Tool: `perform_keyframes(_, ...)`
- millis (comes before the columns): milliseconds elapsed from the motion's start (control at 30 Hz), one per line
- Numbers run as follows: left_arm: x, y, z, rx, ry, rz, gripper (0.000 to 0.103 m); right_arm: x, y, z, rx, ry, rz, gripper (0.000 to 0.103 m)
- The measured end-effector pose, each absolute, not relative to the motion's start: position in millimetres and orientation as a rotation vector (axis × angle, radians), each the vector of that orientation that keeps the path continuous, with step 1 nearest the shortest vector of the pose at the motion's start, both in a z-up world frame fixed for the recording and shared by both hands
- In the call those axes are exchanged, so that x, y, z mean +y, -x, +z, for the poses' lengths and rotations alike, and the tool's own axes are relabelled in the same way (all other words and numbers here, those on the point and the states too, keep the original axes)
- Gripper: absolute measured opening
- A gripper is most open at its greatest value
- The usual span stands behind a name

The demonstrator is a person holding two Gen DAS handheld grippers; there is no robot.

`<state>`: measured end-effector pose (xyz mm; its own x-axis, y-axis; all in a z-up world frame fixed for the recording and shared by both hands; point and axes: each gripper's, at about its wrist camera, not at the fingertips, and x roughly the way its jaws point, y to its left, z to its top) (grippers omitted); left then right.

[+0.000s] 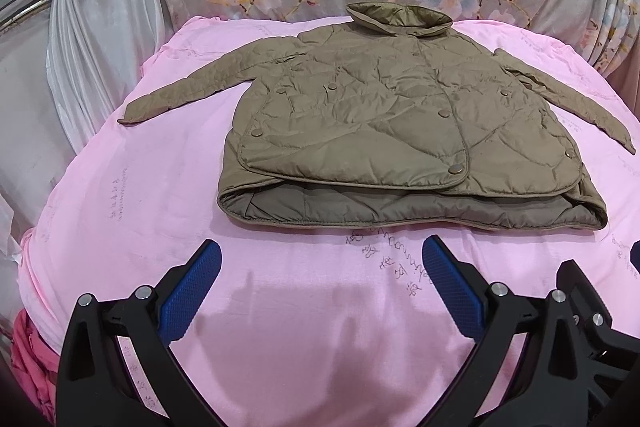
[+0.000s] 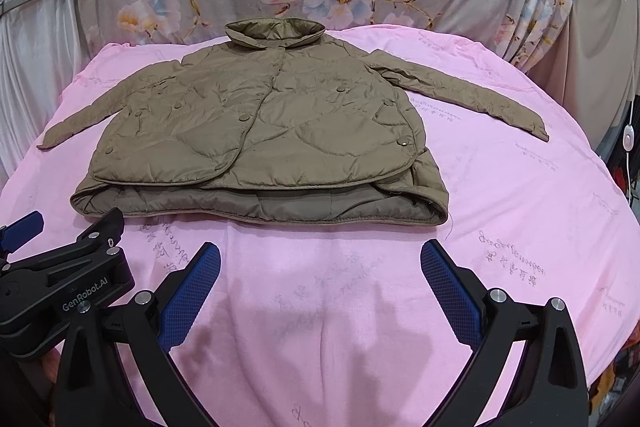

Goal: Fold large clothes

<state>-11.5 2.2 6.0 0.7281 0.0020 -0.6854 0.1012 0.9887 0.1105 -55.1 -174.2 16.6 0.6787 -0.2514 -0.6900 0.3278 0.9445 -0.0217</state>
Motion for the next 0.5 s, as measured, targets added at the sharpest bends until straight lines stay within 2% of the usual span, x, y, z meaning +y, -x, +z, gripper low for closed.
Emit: perform_keyframes(500, 1.4, 11.6, 7.9, 0.752, -0.144, -0.053, 0.098, -174.4, 56.5, 16.9, 0.757, -0.109, -0.324, 0.098)
